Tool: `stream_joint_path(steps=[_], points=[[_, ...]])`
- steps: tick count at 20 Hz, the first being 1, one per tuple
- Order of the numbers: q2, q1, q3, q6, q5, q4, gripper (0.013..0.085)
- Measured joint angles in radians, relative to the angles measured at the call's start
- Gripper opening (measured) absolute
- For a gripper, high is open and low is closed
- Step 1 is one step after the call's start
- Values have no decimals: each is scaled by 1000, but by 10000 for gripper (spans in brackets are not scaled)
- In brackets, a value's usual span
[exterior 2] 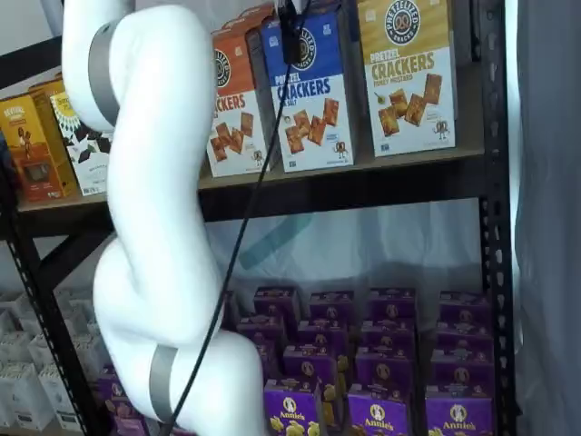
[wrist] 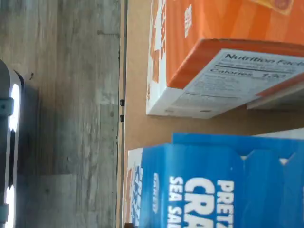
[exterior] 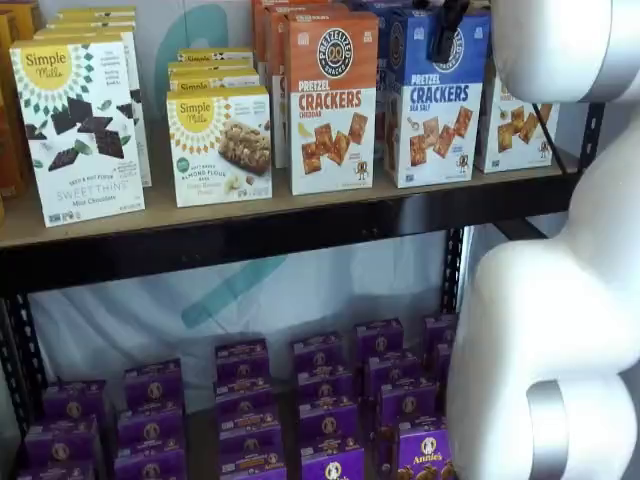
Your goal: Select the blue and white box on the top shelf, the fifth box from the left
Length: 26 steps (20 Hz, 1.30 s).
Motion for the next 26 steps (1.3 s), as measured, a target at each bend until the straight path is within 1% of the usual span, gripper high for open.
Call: stream_joint_path(steps=[1,2,3,4,5,6,7,16,17,23,26], points=[[-1,0,1,0,-1,0,770],[-2,1,3,1,-2,1,770],[-3,2,7,1,-4,0,730],[-5,3,9,1,-6,-2,730],[-6,3,11,2,-8,-3,690],[-7,4,13,2,-9,-3,690],[-9,5,16,2,-11,-5,650],[-20,5,29,1,-20,-8,650],[-23,4,31,0,-20,-7,610],[-31,-1,30,-4,-3,-9,610],[-52,-1,45,-4,0,-11,610]])
